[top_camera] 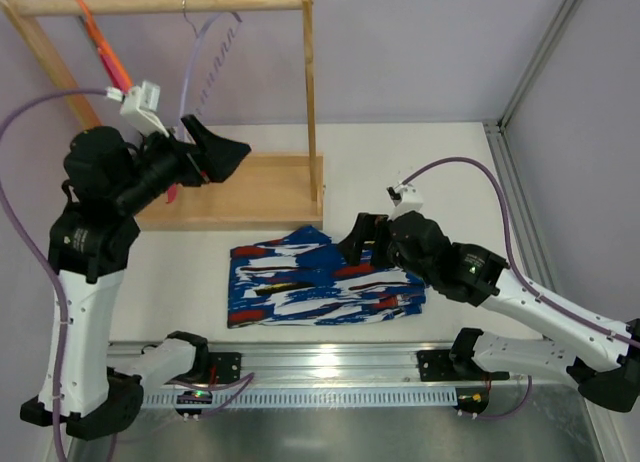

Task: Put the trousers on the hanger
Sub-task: Grab a hanger with the left arm

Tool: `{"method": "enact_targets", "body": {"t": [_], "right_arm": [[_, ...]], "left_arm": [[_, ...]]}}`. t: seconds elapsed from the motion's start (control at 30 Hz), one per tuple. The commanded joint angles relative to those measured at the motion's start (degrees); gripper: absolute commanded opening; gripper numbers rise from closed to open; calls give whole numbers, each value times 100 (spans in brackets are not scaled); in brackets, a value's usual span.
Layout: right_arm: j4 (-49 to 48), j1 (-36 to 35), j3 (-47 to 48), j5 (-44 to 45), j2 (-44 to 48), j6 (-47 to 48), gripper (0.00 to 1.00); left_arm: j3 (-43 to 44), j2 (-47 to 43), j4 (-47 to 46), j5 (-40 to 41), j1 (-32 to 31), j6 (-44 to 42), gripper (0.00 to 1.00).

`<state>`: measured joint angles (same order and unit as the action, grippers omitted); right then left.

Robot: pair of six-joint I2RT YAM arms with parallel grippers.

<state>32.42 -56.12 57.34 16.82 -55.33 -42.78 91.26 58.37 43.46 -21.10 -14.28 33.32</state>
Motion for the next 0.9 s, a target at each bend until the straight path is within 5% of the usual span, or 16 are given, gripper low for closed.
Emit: {"method": "enact_targets", "body": {"t": [0.0, 0.13, 0.37, 0.87], "right_arm": [[273, 4, 137, 94, 154, 121, 98], [299, 4, -12, 137, 224, 156, 98], [343, 13, -56, -12, 181, 244, 98], [432, 13, -250, -82, 391, 288, 98]], "left_arm": [[1548, 771, 618, 1054, -4, -1009, 98], [2974, 1545, 919, 1477, -4, -1319, 87], [3477, 2248, 803, 2611, 66, -1723, 77], [2519, 2530, -84, 3402, 145, -2057, 58]]}}
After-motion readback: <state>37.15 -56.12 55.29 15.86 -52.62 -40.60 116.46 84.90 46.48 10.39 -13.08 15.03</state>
